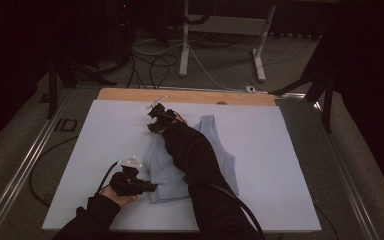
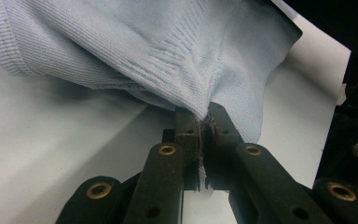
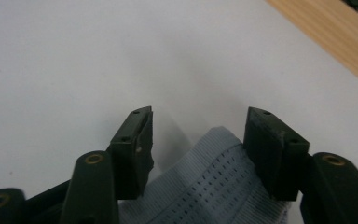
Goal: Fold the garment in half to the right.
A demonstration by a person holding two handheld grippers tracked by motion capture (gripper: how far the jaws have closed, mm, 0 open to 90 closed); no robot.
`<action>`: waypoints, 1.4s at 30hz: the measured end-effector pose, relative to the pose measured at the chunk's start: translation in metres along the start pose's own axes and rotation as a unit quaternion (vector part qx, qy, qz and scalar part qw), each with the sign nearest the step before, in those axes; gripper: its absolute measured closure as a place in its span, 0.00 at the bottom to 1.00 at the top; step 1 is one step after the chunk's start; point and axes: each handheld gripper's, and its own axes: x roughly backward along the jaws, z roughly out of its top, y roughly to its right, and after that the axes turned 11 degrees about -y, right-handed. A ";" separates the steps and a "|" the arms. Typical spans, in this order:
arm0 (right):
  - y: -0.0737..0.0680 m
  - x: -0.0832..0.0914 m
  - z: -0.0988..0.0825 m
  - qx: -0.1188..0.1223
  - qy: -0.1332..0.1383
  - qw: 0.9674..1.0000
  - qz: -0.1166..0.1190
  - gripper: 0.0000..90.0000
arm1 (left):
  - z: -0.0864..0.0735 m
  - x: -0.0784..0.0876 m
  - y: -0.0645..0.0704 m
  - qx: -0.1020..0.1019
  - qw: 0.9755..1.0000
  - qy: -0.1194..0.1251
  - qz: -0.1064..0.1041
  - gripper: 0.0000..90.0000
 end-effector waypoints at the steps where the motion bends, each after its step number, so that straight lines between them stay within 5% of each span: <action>1: 0.000 -0.002 -0.001 0.000 -0.008 1.000 -0.004 0.50 | 0.000 0.000 0.000 -0.001 1.000 0.000 0.000 0.95; 7: -0.001 -0.006 -0.003 0.005 -0.018 1.000 -0.013 0.59 | 0.000 -0.001 0.000 0.002 1.000 0.000 0.000 0.95; 13: 0.002 -0.004 -0.004 0.020 -0.029 0.999 -0.036 0.86 | -0.001 -0.002 -0.001 0.003 1.000 -0.001 -0.001 0.95; 17: 0.002 -0.001 -0.002 0.020 -0.031 0.999 -0.029 0.96 | -0.001 -0.002 -0.002 0.005 1.000 -0.002 -0.002 0.95; 42: 0.013 0.060 0.004 0.024 0.032 0.998 -0.053 0.98 | 0.008 0.009 0.007 -0.005 1.000 0.007 0.003 0.95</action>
